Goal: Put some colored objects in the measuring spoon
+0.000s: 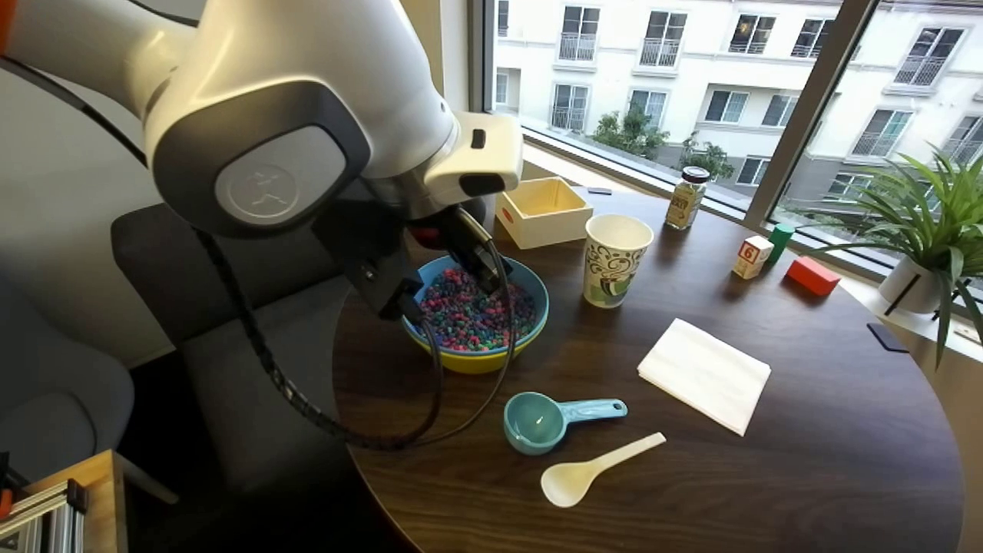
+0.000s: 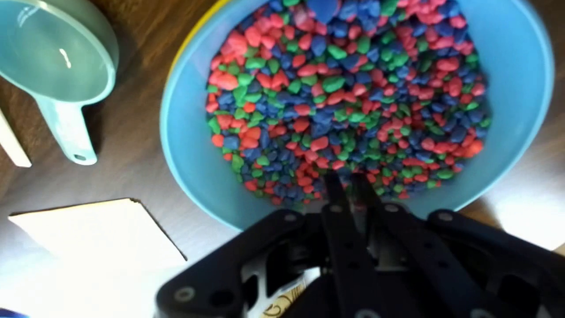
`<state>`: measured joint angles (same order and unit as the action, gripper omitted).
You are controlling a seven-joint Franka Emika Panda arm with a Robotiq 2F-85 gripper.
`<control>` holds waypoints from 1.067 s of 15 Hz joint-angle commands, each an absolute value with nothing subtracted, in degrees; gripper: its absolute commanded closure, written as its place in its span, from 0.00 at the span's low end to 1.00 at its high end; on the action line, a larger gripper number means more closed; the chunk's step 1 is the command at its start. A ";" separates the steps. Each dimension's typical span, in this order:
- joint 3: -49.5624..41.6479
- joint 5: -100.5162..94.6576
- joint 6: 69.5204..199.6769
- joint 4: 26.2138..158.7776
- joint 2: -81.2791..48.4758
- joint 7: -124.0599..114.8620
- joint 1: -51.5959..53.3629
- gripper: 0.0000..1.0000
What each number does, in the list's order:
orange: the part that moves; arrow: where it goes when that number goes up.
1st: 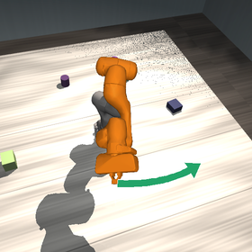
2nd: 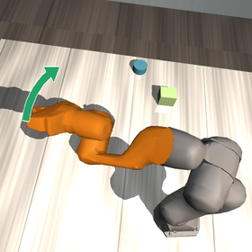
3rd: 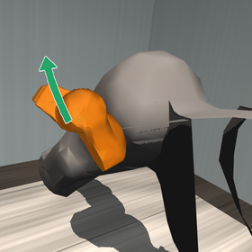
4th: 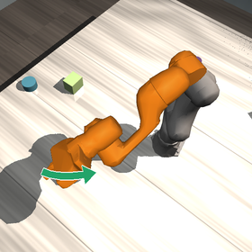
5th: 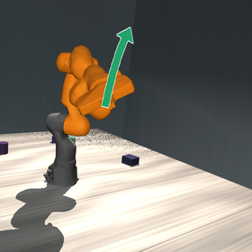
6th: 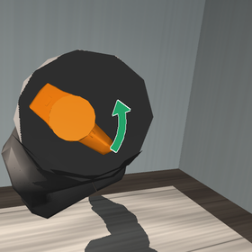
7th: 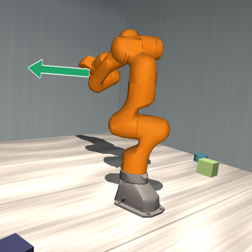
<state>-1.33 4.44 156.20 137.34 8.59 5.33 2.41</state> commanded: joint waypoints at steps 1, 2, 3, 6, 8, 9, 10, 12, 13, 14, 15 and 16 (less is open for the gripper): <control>-1.13 3.57 153.45 137.92 12.19 1.78 0.88 0.98; -1.20 2.97 153.10 138.11 12.84 0.76 0.22 0.98; -1.34 2.53 152.82 138.33 13.35 -0.13 -0.49 0.98; -2.76 2.86 151.39 139.11 14.26 -0.67 -2.62 0.98; -3.74 2.85 150.96 139.98 14.20 -0.46 -4.02 0.98; -4.20 3.16 151.25 140.48 13.94 -0.30 -4.48 0.98; -4.57 3.21 151.79 141.02 13.76 -0.24 -4.90 0.98; -5.10 2.88 152.46 141.77 13.35 -0.43 -5.78 0.98; -5.31 2.63 153.02 142.04 13.12 -0.42 -6.21 0.98; -5.41 2.29 153.59 142.21 12.91 -0.49 -6.63 0.98; -5.55 2.26 153.80 142.37 12.79 -0.47 -6.89 0.98; -5.64 2.26 153.81 142.39 12.66 -0.51 -7.12 0.98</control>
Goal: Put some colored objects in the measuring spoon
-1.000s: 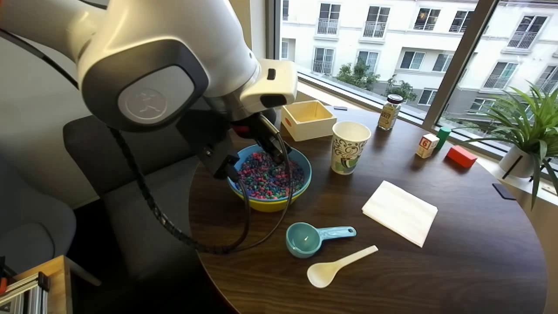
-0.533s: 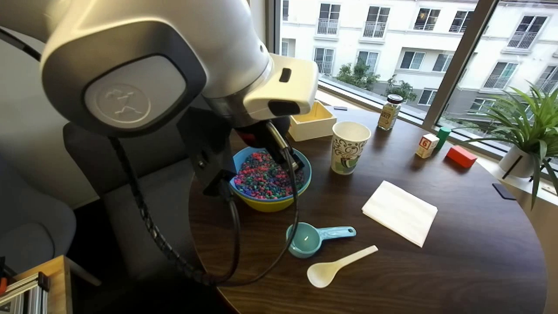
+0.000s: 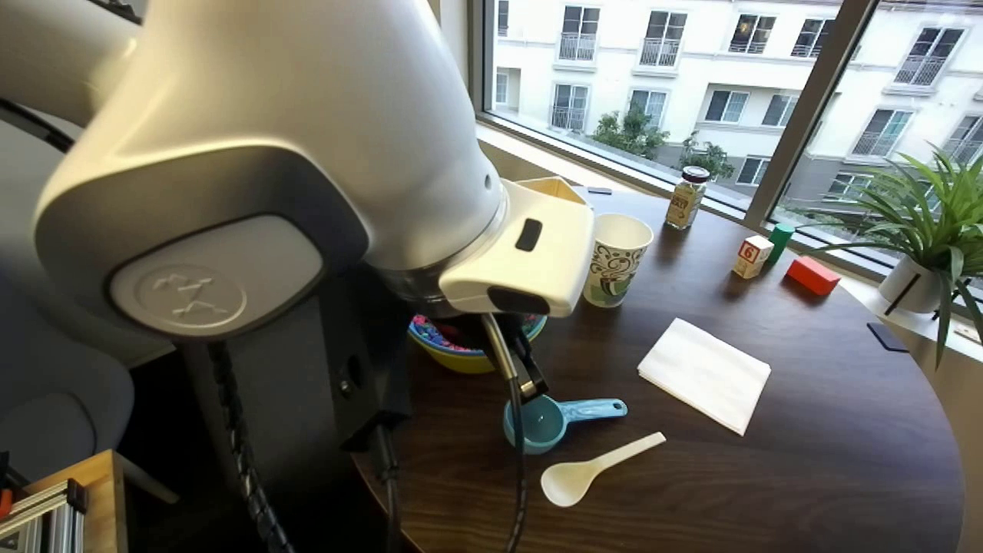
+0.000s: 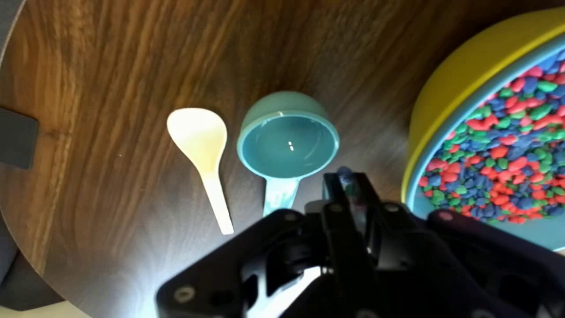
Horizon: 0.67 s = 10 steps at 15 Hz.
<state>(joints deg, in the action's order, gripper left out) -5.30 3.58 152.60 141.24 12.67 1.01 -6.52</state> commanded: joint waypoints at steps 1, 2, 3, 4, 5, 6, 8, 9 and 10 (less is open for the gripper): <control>-5.66 2.08 153.80 142.42 12.54 -0.63 -7.39 0.98; -5.72 2.07 153.71 142.42 12.43 -0.74 -7.63 0.98; -5.81 2.03 153.74 142.46 12.30 -0.76 -7.82 0.98; -5.87 1.90 153.73 142.52 12.23 -0.85 -8.00 0.98; -6.00 2.17 153.81 142.55 12.12 -0.70 -8.02 0.98; -6.09 2.33 154.28 142.58 11.94 -0.42 -8.01 0.98; -6.18 2.43 155.22 142.61 11.52 0.11 -7.86 0.98; -6.21 2.66 155.50 142.53 11.29 0.24 -7.72 0.98; -6.20 2.61 156.06 142.52 11.02 0.26 -7.71 0.98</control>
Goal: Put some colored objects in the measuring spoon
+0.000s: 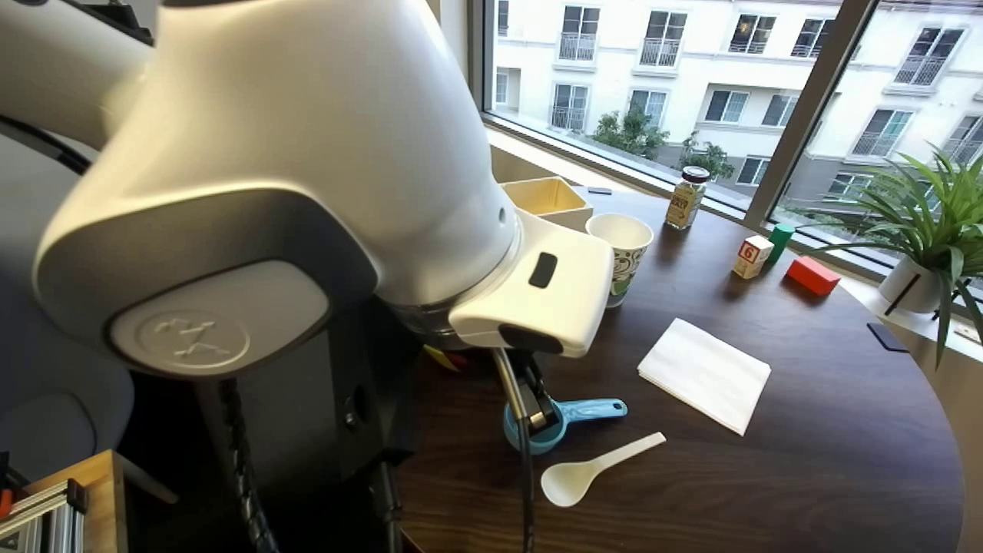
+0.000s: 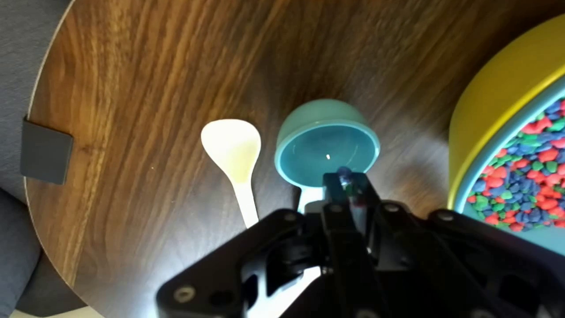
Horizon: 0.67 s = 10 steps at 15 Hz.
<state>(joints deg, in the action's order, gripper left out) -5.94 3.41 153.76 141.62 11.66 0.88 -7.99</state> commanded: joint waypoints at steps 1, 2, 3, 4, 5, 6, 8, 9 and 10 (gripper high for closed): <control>-6.26 2.77 156.44 142.42 10.68 0.46 -7.62 0.98; -6.29 2.90 156.83 142.35 10.42 0.59 -7.56 0.98; -6.27 2.88 157.17 142.24 10.09 0.57 -7.55 0.98; -6.26 2.97 157.36 142.15 9.82 0.65 -7.47 0.98; -6.26 3.08 157.63 142.07 9.54 0.71 -7.39 0.98; -6.26 3.14 157.78 142.03 9.33 0.73 -7.35 0.94; -6.23 3.32 157.69 141.90 9.02 0.82 -7.19 0.65; -6.21 3.25 157.70 141.86 8.91 0.79 -7.16 0.58; -6.18 3.18 157.69 141.77 8.81 0.76 -7.14 0.51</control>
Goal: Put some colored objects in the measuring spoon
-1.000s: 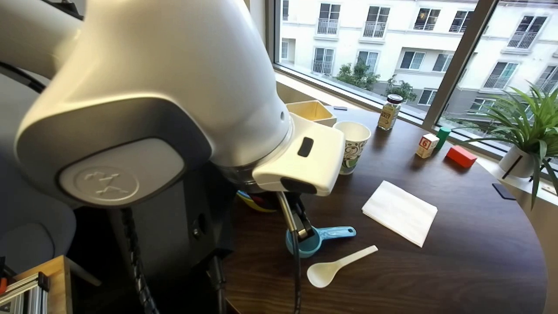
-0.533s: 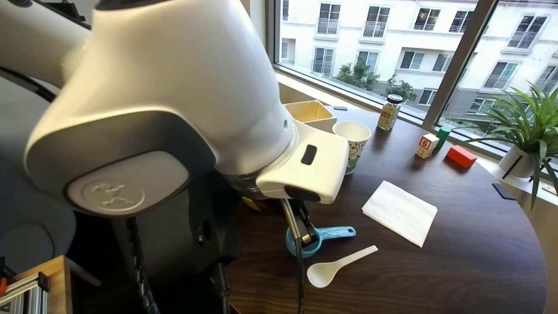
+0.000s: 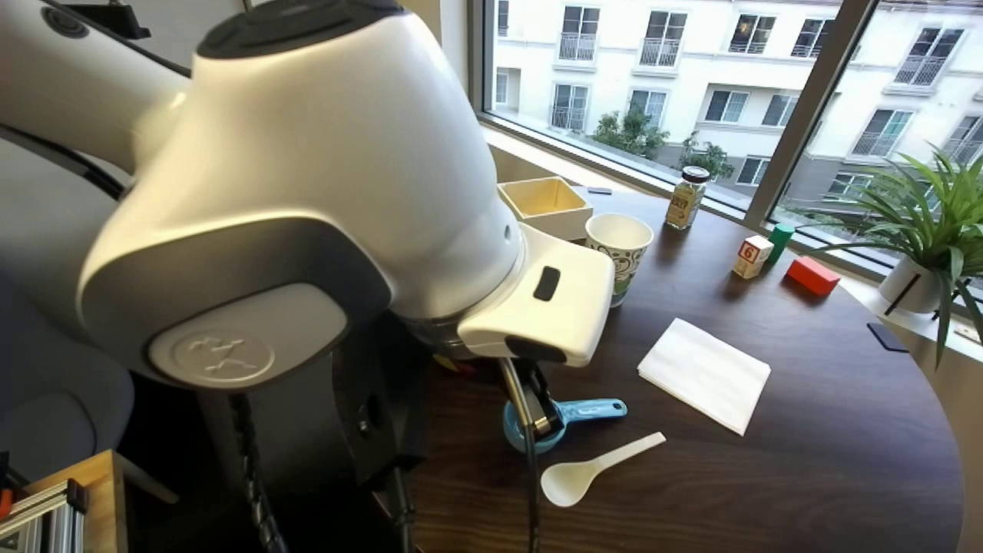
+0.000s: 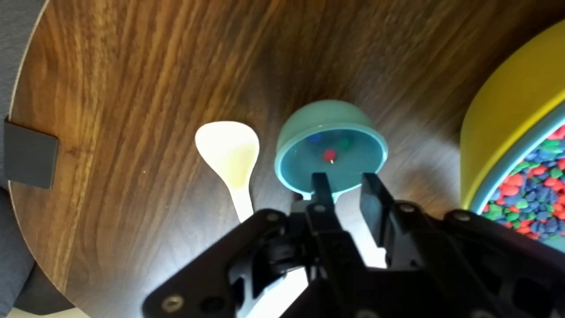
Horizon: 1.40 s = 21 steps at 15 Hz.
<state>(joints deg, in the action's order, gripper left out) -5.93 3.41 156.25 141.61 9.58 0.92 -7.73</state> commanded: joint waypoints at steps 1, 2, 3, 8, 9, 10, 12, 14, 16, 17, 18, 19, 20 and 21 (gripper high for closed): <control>-6.16 3.08 157.68 141.68 8.75 0.66 -7.14 0.43; -6.18 3.07 157.63 141.60 8.75 0.67 -7.13 0.36; -6.17 2.91 157.64 141.49 8.86 0.58 -7.19 0.27; -5.94 1.21 157.99 140.24 10.33 0.01 -7.74 0.00; -5.82 0.72 158.34 139.81 10.56 -0.03 -7.77 0.00; -5.36 -1.13 158.85 139.28 10.82 -0.55 -8.08 0.00; -4.86 -1.08 159.15 138.29 11.59 0.37 -6.83 0.00; -3.85 0.00 158.36 137.20 11.92 1.19 -4.94 0.00; -2.79 1.30 157.95 136.29 11.51 2.11 -2.64 0.00; -2.40 2.05 157.73 135.94 11.09 2.60 -1.46 0.00; -2.02 2.89 157.58 135.81 10.46 3.11 -0.24 0.00; -1.80 3.97 157.44 135.89 9.96 3.74 0.95 0.00; -1.59 4.76 157.30 135.89 9.42 4.31 1.88 0.00; -1.50 5.93 157.17 136.08 8.78 4.99 2.81 0.00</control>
<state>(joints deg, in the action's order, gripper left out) -1.62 2.36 158.42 136.40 10.68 1.97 0.44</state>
